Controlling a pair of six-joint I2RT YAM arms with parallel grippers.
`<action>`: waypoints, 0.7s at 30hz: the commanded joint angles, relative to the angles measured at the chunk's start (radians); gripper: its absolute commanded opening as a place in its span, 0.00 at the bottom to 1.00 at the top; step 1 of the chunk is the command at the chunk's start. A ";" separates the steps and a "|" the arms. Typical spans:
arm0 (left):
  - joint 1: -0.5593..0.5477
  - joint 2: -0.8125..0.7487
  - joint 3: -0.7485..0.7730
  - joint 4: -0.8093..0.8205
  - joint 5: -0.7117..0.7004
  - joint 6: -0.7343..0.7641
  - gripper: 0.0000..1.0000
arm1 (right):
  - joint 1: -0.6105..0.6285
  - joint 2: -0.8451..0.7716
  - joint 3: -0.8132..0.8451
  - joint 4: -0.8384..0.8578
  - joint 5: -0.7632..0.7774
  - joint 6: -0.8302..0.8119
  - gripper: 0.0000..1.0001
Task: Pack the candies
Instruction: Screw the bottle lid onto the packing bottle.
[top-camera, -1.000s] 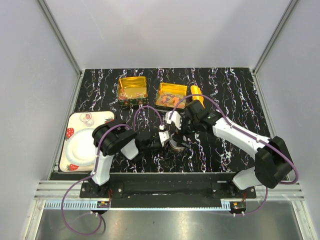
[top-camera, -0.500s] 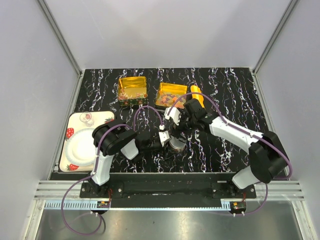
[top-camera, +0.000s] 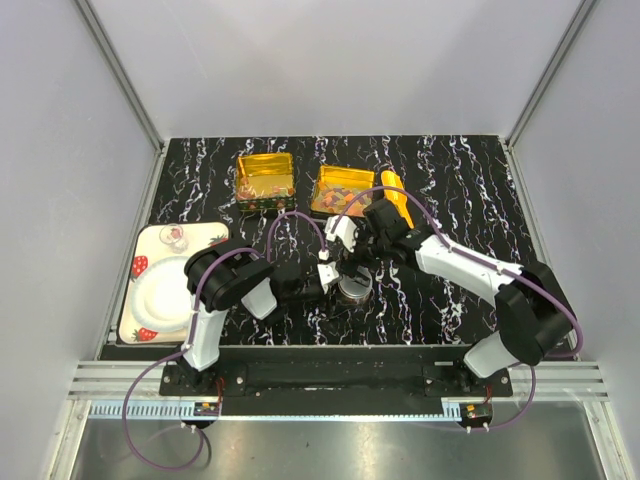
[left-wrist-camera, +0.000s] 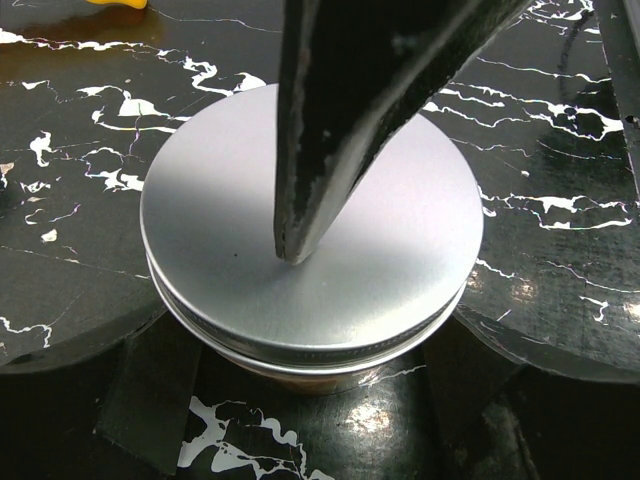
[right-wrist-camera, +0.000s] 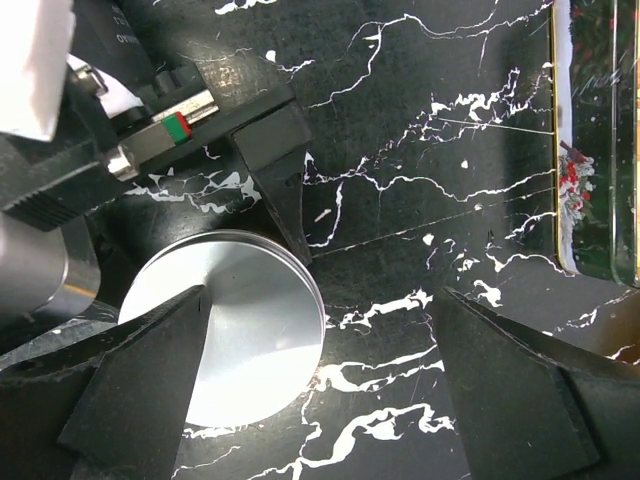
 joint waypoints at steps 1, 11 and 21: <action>0.007 -0.003 -0.011 0.303 0.041 0.003 0.82 | 0.006 -0.046 0.021 -0.029 0.026 -0.031 0.99; 0.016 -0.025 -0.025 0.303 0.068 0.067 0.99 | -0.040 -0.196 -0.016 -0.239 -0.162 -0.196 1.00; 0.033 -0.061 -0.059 0.303 0.114 0.061 0.99 | -0.038 -0.190 -0.085 -0.196 -0.171 -0.242 1.00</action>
